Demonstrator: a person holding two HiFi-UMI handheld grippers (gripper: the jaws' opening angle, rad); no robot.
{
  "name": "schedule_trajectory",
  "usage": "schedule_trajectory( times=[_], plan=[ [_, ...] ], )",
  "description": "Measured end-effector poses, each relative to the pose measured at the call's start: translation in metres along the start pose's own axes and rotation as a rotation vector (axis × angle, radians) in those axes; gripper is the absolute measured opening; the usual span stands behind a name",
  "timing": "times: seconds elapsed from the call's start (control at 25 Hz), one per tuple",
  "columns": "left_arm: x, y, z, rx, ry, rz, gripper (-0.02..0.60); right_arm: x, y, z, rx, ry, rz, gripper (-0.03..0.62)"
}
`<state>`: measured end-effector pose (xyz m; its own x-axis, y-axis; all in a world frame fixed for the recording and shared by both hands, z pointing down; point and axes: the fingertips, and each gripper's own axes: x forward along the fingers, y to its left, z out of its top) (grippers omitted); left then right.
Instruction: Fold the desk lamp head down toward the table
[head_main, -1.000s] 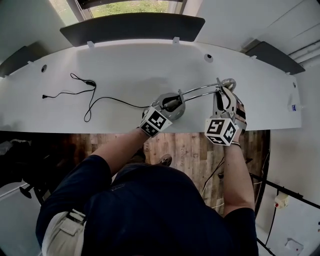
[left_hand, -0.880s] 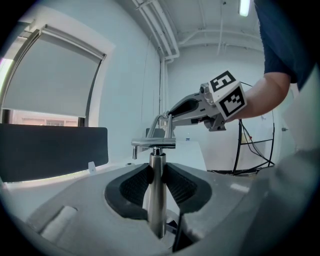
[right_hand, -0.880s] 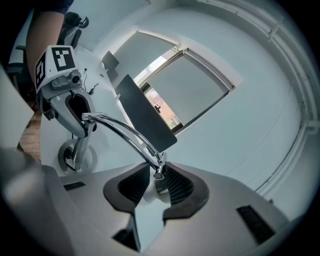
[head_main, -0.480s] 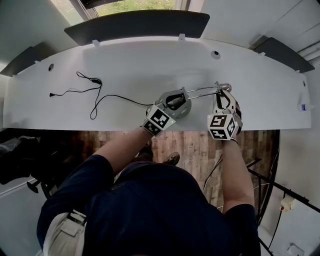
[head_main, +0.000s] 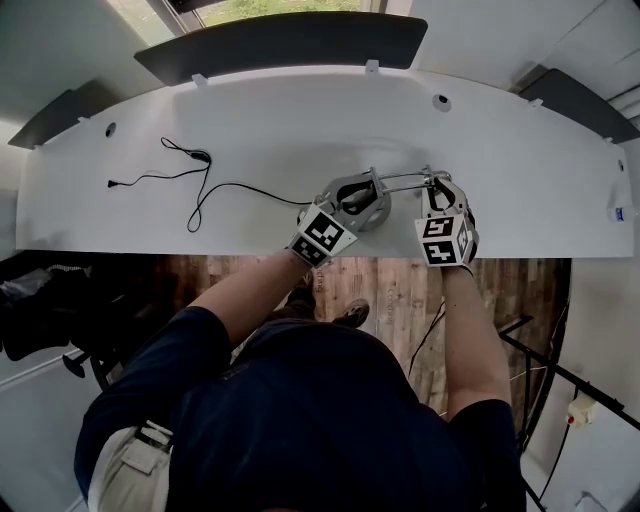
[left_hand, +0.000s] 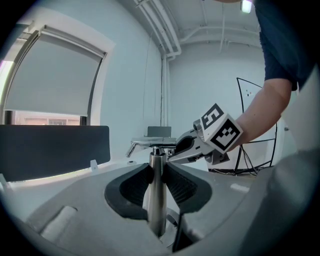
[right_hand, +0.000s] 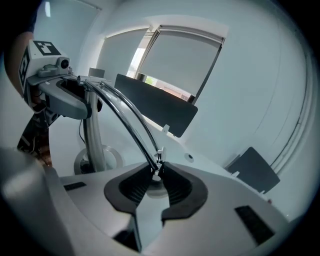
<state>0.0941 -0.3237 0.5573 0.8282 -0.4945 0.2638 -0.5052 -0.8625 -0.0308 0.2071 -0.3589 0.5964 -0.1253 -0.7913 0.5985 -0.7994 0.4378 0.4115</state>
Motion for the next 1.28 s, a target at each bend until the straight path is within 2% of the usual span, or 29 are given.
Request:
schedule_trajectory(
  times=[0.28,0.76,0.96,1.08,1.28],
  plan=[
    [0.001,0.0,-0.001,-0.005,-0.005,0.005,0.11,0.013,0.022,-0.01,0.113,-0.009,0.052,0.084],
    [0.001,0.001,-0.003,-0.018,0.009,0.019,0.109,0.023,0.046,-0.017,0.218,0.009,0.089,0.083],
    [0.002,0.001,-0.004,-0.017,0.015,0.028,0.109,0.025,0.049,-0.017,0.217,0.03,0.087,0.083],
    [0.001,-0.002,0.0,-0.037,0.051,0.026,0.11,0.022,0.047,-0.015,0.166,0.044,0.081,0.087],
    [-0.009,-0.005,0.006,-0.015,0.083,0.034,0.11,-0.004,0.04,0.0,0.105,-0.019,0.046,0.115]
  ],
)
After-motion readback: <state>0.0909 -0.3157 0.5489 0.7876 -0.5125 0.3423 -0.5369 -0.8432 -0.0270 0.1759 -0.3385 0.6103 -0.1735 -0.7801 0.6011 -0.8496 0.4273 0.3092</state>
